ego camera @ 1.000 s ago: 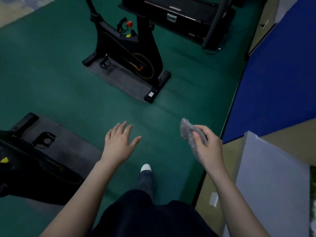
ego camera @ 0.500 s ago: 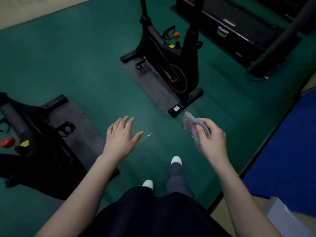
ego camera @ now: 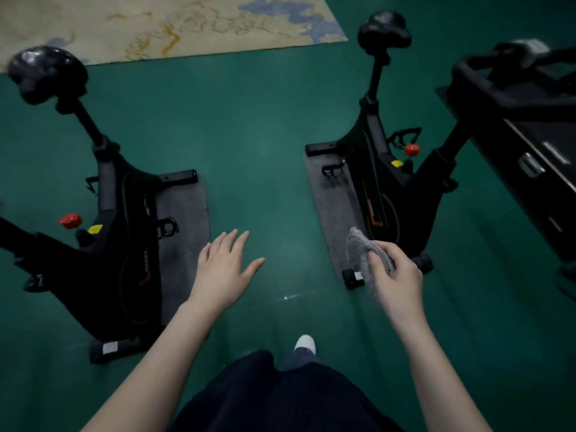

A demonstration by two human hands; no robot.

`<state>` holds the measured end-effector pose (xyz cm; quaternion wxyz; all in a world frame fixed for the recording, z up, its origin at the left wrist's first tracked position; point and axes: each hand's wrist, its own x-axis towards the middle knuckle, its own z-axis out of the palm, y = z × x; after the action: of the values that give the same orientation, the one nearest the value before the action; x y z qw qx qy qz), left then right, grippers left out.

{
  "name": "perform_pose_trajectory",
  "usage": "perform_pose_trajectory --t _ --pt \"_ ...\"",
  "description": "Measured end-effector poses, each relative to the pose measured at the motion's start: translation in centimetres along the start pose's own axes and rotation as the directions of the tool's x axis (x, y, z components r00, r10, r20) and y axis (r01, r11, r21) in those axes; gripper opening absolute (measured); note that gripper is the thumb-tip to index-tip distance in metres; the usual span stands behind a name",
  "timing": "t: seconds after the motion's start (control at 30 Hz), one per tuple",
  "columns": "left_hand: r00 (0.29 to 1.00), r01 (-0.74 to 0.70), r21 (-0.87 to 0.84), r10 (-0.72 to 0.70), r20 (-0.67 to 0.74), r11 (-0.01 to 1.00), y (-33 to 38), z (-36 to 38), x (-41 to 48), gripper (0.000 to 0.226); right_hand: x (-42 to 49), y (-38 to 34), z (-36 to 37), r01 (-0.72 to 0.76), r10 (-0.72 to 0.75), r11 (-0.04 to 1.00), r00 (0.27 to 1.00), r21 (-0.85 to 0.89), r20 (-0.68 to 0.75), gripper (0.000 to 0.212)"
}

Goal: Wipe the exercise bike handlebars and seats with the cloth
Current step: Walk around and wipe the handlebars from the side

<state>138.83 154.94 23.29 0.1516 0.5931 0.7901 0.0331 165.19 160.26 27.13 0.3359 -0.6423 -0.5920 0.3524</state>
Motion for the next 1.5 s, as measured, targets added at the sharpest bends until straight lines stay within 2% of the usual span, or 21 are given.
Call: perform_pose_trajectory --t 0.17,0.37,0.77,0.93,1.1,1.23,1.4,1.5 --pt "0.994 0.111 0.0 -0.111 -0.016 0.994 1.2 -0.3 0.9 0.069 5.4 -0.2 -0.5 0.047 -0.046 0.999 0.996 -0.001 0.075 0.017" --pt "0.971 0.236 -0.023 -0.237 -0.02 0.971 0.6 -1.1 3.7 0.068 10.3 -2.1 2.5 0.126 -0.126 0.992 0.976 0.01 0.179 0.016" --pt "0.943 0.328 -0.127 -0.333 -0.022 0.936 -2.8 -3.2 16.9 0.069 23.0 -8.6 11.2 0.251 -0.242 0.968 0.925 0.009 0.294 0.015" --pt "0.938 0.335 -0.087 -0.341 -0.069 0.938 -5.4 -5.5 21.4 0.069 27.5 -11.4 15.3 0.288 -0.279 0.958 0.905 0.021 0.321 0.015" --pt "0.884 0.45 -0.15 -0.463 -0.069 0.88 -8.0 -6.4 22.2 0.069 29.9 -14.9 20.8 0.39 -0.368 0.919 0.81 0.05 0.457 0.015" --pt "0.798 0.581 -0.198 -0.6 -0.053 0.79 -9.8 -6.2 22.2 0.069 31.5 -17.1 25.2 0.452 -0.425 0.886 0.697 0.106 0.577 0.015" --pt "0.652 0.724 -0.247 -0.755 -0.06 0.645 -11.3 -7.1 23.1 0.069 34.5 -19.7 30.4 0.458 -0.454 0.866 0.553 0.2 0.699 0.018" --pt "0.528 0.801 -0.289 -0.846 -0.073 0.525 -12.2 -8.2 25.1 0.069 37.3 -22.1 33.4 0.476 -0.491 0.837 0.441 0.268 0.751 0.022"
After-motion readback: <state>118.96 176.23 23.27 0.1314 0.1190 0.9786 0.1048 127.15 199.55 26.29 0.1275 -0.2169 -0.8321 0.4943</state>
